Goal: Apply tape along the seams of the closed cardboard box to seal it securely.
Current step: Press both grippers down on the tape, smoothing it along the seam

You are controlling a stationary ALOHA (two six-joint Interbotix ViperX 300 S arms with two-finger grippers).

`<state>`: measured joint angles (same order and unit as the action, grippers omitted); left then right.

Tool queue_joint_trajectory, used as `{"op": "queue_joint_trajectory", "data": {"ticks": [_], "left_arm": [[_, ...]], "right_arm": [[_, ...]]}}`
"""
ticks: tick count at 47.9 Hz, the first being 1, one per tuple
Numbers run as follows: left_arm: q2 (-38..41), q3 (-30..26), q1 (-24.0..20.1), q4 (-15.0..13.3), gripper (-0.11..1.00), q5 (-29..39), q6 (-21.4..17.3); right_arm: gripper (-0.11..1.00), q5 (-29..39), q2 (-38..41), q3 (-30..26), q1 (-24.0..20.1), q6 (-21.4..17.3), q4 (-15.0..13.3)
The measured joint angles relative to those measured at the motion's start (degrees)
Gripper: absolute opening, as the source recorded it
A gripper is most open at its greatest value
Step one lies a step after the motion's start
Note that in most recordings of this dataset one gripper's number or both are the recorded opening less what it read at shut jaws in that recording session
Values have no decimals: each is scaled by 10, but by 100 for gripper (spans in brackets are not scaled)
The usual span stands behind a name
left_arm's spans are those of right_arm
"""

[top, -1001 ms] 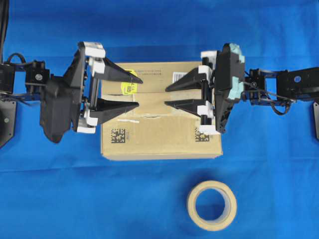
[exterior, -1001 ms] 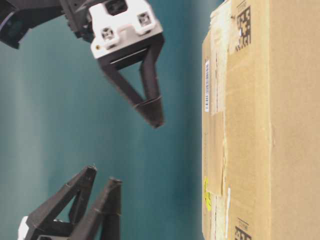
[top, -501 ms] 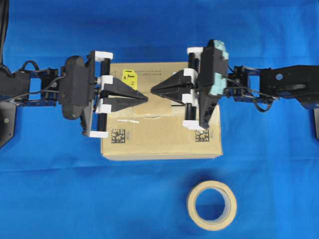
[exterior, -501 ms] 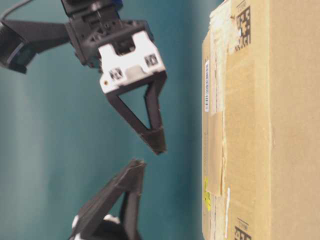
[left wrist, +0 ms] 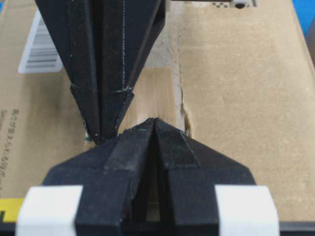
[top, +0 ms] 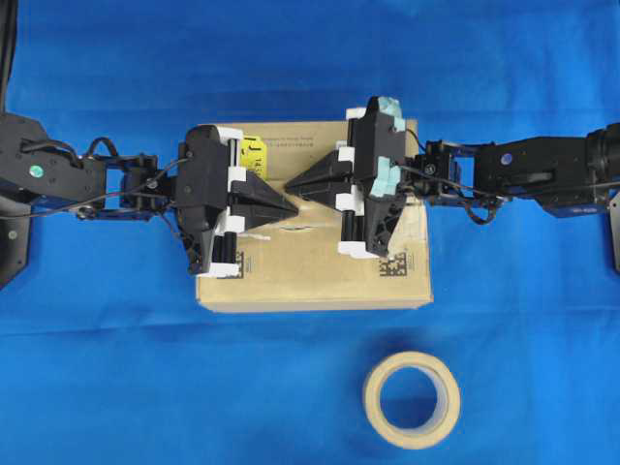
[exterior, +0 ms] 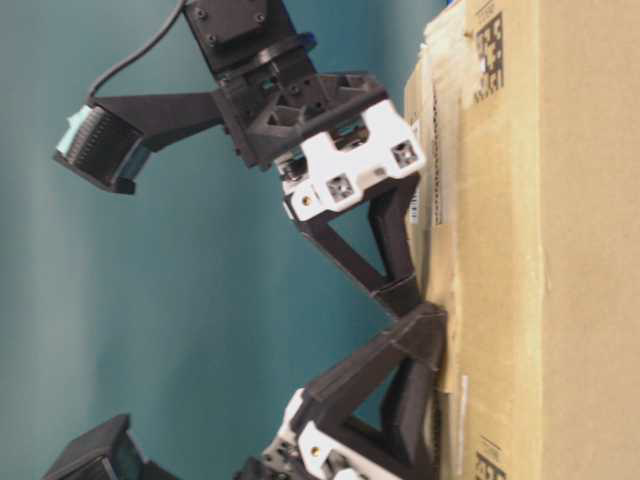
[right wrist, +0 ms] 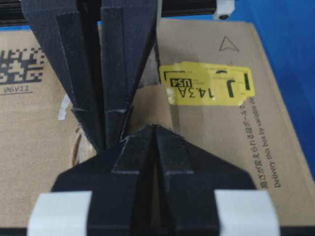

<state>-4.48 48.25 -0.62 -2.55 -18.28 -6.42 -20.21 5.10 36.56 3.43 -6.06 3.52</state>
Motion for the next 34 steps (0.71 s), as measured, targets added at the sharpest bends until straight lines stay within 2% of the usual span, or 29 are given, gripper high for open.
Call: {"op": "queue_joint_trajectory", "data": {"ticks": [14, 34], "left_arm": [[3, 26, -5, 0, 0, -7, 28], [-35, 75, -13, -1, 0, -8, 64]], "right_arm": [[-1, 16, 7, 7, 0, -5, 0], [-1, 25, -28, 62, 0, -10, 10]]}}
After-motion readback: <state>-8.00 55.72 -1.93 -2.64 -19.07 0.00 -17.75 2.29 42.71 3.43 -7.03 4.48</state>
